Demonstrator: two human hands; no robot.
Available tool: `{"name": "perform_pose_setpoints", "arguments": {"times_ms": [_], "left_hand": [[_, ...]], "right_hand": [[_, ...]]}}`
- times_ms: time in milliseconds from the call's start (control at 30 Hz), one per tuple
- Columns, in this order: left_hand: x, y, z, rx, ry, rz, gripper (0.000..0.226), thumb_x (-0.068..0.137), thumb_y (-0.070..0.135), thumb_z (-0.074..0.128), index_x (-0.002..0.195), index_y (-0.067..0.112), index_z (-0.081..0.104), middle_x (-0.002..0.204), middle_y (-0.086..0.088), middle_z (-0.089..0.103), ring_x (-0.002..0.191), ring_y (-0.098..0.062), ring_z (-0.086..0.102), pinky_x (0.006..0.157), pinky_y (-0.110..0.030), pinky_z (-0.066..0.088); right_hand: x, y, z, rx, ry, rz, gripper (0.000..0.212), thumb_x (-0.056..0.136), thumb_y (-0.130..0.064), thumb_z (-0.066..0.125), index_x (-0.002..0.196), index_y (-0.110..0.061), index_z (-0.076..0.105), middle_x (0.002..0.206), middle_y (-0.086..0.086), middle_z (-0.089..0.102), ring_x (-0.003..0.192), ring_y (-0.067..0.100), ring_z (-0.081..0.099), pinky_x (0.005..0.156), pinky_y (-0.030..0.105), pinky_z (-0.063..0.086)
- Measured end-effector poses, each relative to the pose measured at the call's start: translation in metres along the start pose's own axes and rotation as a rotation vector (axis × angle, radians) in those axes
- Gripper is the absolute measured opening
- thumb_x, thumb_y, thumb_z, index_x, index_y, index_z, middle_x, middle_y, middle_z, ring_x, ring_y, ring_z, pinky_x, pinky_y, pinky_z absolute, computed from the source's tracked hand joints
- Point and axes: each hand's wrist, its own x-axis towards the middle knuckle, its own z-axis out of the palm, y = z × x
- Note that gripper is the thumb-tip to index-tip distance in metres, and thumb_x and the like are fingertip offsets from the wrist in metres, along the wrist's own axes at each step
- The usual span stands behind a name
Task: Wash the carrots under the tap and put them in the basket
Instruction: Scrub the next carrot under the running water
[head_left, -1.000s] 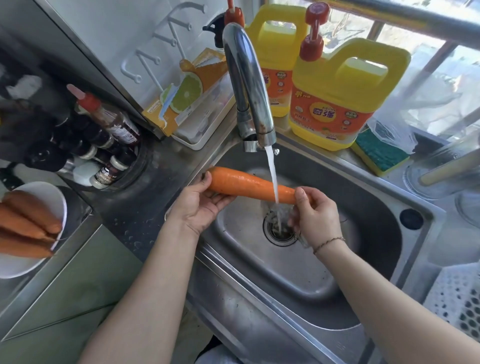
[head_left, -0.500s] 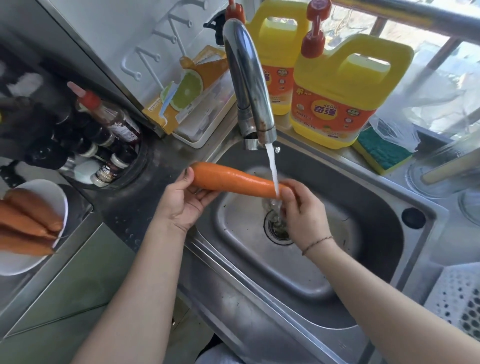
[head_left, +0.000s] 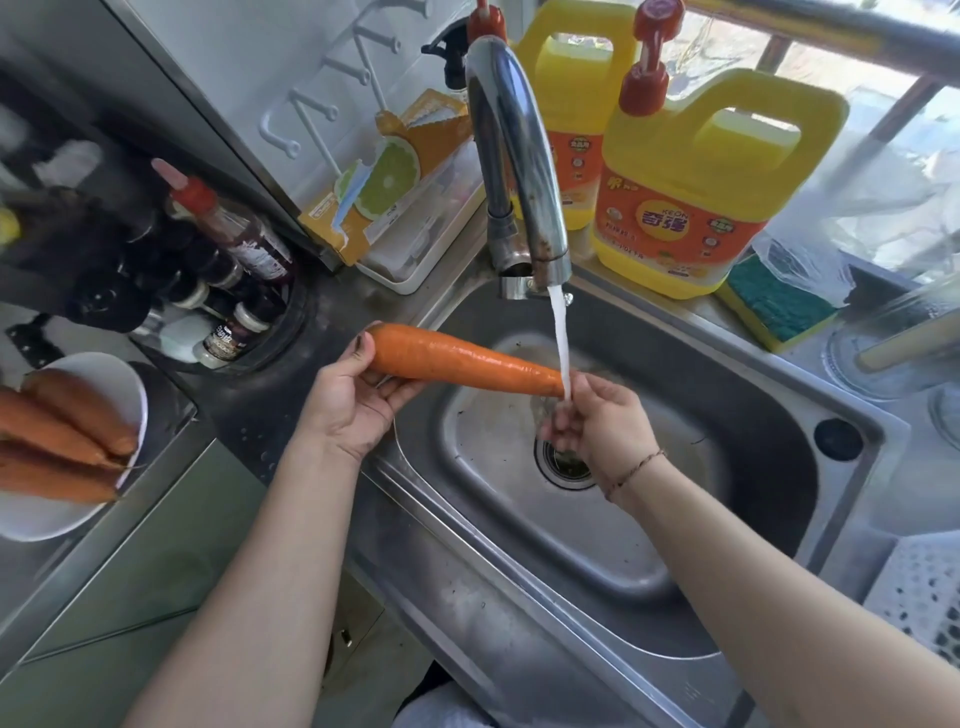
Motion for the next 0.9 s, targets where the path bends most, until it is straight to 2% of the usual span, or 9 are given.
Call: {"name": "perform_pose_setpoints", "arguments": {"times_ms": [67, 133, 233, 333, 433, 533, 700, 800, 900], "left_hand": [[0.000, 0.002, 0.001, 0.016, 0.024, -0.015, 0.031, 0.099, 0.028, 0.052, 0.126, 0.013, 0.057, 0.108, -0.018, 0.067, 0.101, -0.034, 0.067, 0.070, -0.046, 0.062], [-0.001, 0.004, 0.002, 0.053, 0.041, -0.033, 0.033, 0.100, 0.029, 0.053, 0.124, 0.008, 0.057, 0.104, -0.018, 0.069, 0.102, -0.033, 0.067, 0.070, -0.045, 0.063], [-0.003, 0.005, 0.003, 0.095, 0.079, -0.068, 0.029, 0.098, 0.033, 0.058, 0.111, 0.008, 0.059, 0.105, -0.017, 0.068, 0.102, -0.032, 0.067, 0.070, -0.042, 0.063], [-0.005, 0.002, 0.006, 0.112, 0.110, -0.085, 0.032, 0.096, 0.036, 0.061, 0.112, 0.009, 0.059, 0.111, -0.016, 0.066, 0.099, -0.031, 0.067, 0.066, -0.039, 0.063], [-0.006, 0.003, 0.010, 0.099, 0.115, -0.091, 0.032, 0.096, 0.036, 0.061, 0.111, 0.008, 0.059, 0.111, -0.016, 0.065, 0.095, -0.030, 0.068, 0.060, -0.037, 0.061], [-0.006, 0.005, 0.009, 0.088, 0.129, -0.092, 0.031, 0.096, 0.036, 0.062, 0.108, 0.008, 0.059, 0.109, -0.015, 0.066, 0.096, -0.030, 0.067, 0.057, -0.036, 0.061], [-0.008, 0.013, 0.004, 0.088, 0.153, -0.087, 0.030, 0.096, 0.035, 0.062, 0.109, 0.008, 0.058, 0.108, -0.016, 0.065, 0.098, -0.030, 0.066, 0.062, -0.039, 0.062], [-0.009, 0.014, 0.002, 0.125, 0.160, -0.103, 0.028, 0.097, 0.034, 0.062, 0.106, 0.008, 0.058, 0.106, -0.016, 0.064, 0.096, -0.030, 0.066, 0.069, -0.041, 0.061], [-0.011, 0.012, 0.001, 0.146, 0.156, -0.123, 0.028, 0.097, 0.033, 0.061, 0.106, 0.007, 0.057, 0.107, -0.018, 0.064, 0.094, -0.031, 0.066, 0.074, -0.042, 0.057]], "right_hand": [[-0.002, 0.012, -0.006, -0.214, -0.002, -0.197, 0.032, 0.107, -0.008, 0.034, 0.095, -0.017, 0.063, 0.055, 0.005, 0.062, 0.054, 0.022, 0.064, 0.050, 0.025, 0.048], [-0.003, 0.021, -0.012, -0.392, 0.052, -0.338, 0.033, 0.104, -0.008, 0.043, 0.094, -0.030, 0.066, 0.065, 0.002, 0.071, 0.063, 0.026, 0.069, 0.060, 0.032, 0.057], [-0.008, 0.023, -0.014, -0.368, 0.171, -0.392, 0.029, 0.098, -0.007, 0.056, 0.084, -0.029, 0.070, 0.073, 0.002, 0.074, 0.068, 0.025, 0.073, 0.070, 0.039, 0.061], [-0.011, 0.015, -0.005, -0.213, 0.254, -0.336, 0.024, 0.097, -0.009, 0.059, 0.076, -0.017, 0.068, 0.068, 0.004, 0.072, 0.065, 0.024, 0.072, 0.063, 0.035, 0.061], [-0.010, 0.002, 0.003, -0.027, 0.297, -0.164, 0.024, 0.100, -0.016, 0.057, 0.079, -0.008, 0.065, 0.070, 0.013, 0.072, 0.068, 0.029, 0.074, 0.062, 0.038, 0.061], [-0.010, -0.010, 0.008, 0.062, 0.213, 0.062, 0.023, 0.103, -0.020, 0.049, 0.089, -0.006, 0.060, 0.076, 0.016, 0.071, 0.071, 0.026, 0.074, 0.066, 0.042, 0.062], [-0.019, -0.016, 0.002, 0.107, 0.030, 0.039, 0.024, 0.105, -0.014, 0.044, 0.097, -0.002, 0.063, 0.079, 0.015, 0.072, 0.077, 0.028, 0.074, 0.067, 0.041, 0.060], [-0.020, -0.001, -0.005, -0.083, 0.044, -0.077, 0.018, 0.101, -0.013, 0.052, 0.094, -0.006, 0.067, 0.081, 0.014, 0.074, 0.080, 0.031, 0.073, 0.072, 0.044, 0.060], [-0.017, 0.012, -0.011, -0.573, 0.126, -0.303, 0.014, 0.090, -0.030, 0.065, 0.087, -0.020, 0.073, 0.075, 0.000, 0.075, 0.074, 0.023, 0.073, 0.077, 0.043, 0.059]]}}
